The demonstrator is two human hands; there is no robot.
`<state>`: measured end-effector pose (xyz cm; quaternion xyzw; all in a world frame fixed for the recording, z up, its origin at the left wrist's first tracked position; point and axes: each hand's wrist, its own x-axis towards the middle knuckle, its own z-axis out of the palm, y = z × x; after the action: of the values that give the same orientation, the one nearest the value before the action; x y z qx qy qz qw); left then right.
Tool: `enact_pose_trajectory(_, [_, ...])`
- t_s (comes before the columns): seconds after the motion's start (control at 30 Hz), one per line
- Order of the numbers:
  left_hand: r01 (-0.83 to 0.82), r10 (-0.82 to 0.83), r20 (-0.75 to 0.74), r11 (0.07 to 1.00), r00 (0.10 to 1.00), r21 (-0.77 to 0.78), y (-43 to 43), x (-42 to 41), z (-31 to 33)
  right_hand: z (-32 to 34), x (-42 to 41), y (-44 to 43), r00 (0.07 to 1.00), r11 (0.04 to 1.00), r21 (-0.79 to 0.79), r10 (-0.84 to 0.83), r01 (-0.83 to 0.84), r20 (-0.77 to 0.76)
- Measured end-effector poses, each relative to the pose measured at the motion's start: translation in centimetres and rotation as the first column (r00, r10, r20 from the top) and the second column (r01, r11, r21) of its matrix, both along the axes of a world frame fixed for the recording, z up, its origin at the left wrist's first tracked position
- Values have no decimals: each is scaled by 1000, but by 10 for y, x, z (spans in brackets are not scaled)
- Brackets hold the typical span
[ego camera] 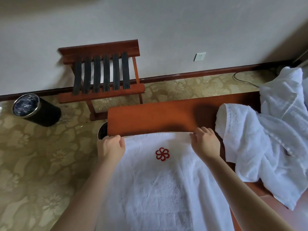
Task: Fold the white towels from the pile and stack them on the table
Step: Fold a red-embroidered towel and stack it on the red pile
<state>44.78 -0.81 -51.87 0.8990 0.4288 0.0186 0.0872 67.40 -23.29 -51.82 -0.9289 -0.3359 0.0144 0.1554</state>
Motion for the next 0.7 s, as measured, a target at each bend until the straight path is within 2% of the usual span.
enact_pose_trajectory(0.1, [47, -46, -24, 998, 999, 39, -5, -4, -4, -6, -2, -2, 997, 997, -53, 59, -56, 55])
enact_pose_trajectory(0.4, [-12, 30, -75, 972, 997, 236, -4, 9, -16, -20, 11, 5, 949, 992, -114, 81, -48, 304])
enact_pose_trajectory(0.5, [-18, 43, -69, 944, 997, 330, -6, 7, -22, -22, 16, -3, 925, 995, -69, 88, -67, 369])
enact_pose_trajectory(0.6, [-34, 58, -45, 907, 997, 419, -6, 7, -25, -24, 19, -6, 919, 994, 8, 100, -111, 381])
enact_pose_trajectory(0.7, [-23, 49, -52, 910, 997, 413, -9, 4, -27, -26, 18, -5, 945, 992, -30, 126, -123, 301])
